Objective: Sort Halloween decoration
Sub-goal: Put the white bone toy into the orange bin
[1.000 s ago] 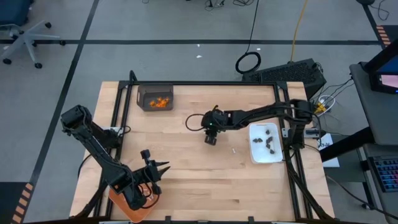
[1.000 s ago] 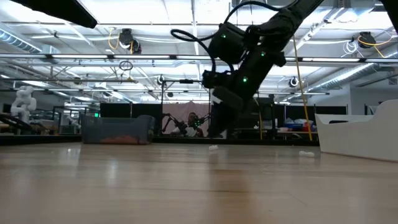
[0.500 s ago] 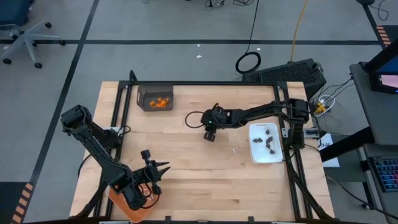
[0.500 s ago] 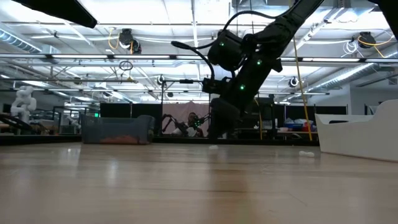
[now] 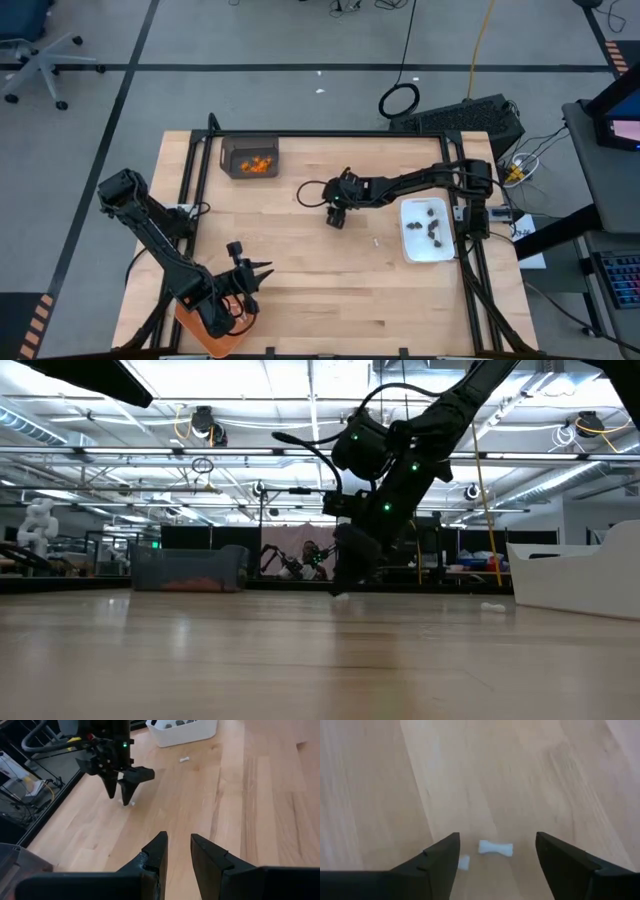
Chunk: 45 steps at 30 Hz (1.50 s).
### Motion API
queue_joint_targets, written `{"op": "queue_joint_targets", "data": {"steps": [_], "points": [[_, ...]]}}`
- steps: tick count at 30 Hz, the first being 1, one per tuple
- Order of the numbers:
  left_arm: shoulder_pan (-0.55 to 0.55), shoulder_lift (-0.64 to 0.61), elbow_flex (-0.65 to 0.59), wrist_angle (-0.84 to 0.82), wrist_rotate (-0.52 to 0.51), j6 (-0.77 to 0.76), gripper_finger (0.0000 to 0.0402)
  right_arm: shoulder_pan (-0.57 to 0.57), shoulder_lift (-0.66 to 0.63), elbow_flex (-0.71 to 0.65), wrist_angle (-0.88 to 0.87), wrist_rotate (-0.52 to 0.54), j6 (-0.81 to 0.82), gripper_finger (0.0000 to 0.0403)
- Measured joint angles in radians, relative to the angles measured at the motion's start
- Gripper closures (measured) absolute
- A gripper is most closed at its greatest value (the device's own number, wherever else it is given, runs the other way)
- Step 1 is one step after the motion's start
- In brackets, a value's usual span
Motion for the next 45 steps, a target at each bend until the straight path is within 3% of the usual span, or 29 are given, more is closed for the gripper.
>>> {"op": "queue_joint_targets", "data": {"steps": [6, 14, 28, 35, 45], "points": [[0.000, 0.000, 0.000, 0.008, 0.004, 0.001, 0.0318, 0.000, 0.009, 0.000, -0.013, -0.003, 0.010, 0.0163], [0.001, 0.000, 0.000, 0.008, 0.008, 0.001, 0.0318, 0.000, 0.047, 0.004, 0.009, -0.023, 0.004, 0.0201], [0.001, 0.000, 0.000, 0.016, 0.008, 0.001, 0.0318, -0.004, 0.045, 0.003, -0.014, -0.051, -0.054, 0.0353], [0.002, 0.000, 0.000, 0.015, 0.000, 0.001, 0.0318, 0.004, 0.039, 0.002, -0.013, -0.074, -0.053, 0.0348], [0.003, 0.000, 0.000, 0.014, -0.028, 0.009, 0.0318, 0.081, -0.038, -0.002, -0.023, -0.263, -0.006, 0.0352]]}}
